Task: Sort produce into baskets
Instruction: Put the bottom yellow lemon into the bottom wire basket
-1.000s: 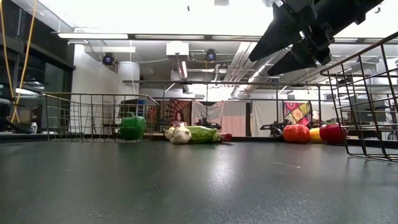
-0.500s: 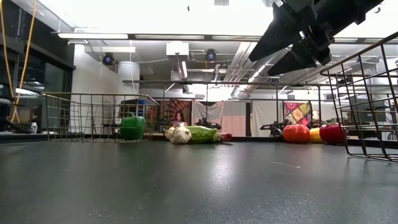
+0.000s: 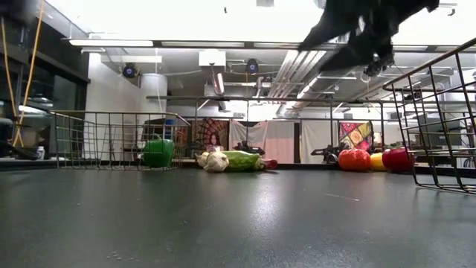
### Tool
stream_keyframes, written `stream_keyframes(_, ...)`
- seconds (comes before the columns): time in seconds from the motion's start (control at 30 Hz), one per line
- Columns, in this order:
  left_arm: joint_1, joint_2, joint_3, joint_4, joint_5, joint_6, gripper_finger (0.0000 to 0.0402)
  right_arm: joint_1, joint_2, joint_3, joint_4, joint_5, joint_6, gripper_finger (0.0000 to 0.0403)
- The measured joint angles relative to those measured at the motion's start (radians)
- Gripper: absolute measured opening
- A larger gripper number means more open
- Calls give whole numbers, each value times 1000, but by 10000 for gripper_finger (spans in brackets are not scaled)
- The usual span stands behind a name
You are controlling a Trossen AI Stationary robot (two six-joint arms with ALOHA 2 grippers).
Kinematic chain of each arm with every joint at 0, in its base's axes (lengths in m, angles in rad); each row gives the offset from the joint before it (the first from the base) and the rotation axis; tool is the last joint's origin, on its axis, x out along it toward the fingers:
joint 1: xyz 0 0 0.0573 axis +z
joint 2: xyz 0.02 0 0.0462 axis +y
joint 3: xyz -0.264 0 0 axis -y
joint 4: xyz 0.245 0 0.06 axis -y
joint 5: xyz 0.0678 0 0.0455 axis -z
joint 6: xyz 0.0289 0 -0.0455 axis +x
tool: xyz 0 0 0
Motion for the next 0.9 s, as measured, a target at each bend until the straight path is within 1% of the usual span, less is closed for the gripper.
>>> stream_keyframes(0.1, 36, -30, 39, 34, -195, 145, 215, 52, -18, 33, 4, 123, -62, 367)
stream_keyframes(0.17, 63, -44, 50, 129, -317, 284, 215, 91, -23, 51, 3, 234, -89, 367)
stream_keyframes(0.23, 99, -47, 50, 282, -373, 450, 215, 129, -25, 65, 5, 354, -110, 367)
stream_keyframes(0.3, 141, -39, 50, 466, -368, 617, 216, 159, -25, 66, 1, 456, -116, 367)
stream_keyframes(0.33, 160, -30, 50, 562, -346, 697, 220, 169, -25, 66, -1, 498, -112, 367)
stream_keyframes(0.4, 197, -4, 50, 742, -270, 839, 225, 177, -25, 64, -10, 574, -105, 367)
stream_keyframes(0.47, 229, 22, 50, 879, -199, 938, 226, 165, -25, 64, -31, 601, -89, 367)
stream_keyframes(0.57, 264, 44, 50, 1014, -138, 1037, 224, 103, -25, 63, -97, 603, 15, 367)
stream_keyframes(0.63, 285, 55, 50, 1074, -117, 1082, 223, 38, -28, 63, -159, 555, 80, 367)
stream_keyframes(0.67, 291, 60, 49, 1091, -114, 1105, 223, -2, -35, 62, -184, 509, 107, 367)
stream_keyframes(0.77, 318, 70, 49, 1164, -80, 1174, 226, -151, -80, 62, -244, 309, 149, 367)
stream_keyframes(0.9, 363, 93, 49, 1297, 3, 1262, 228, -343, -155, 62, -233, 76, 82, 367)
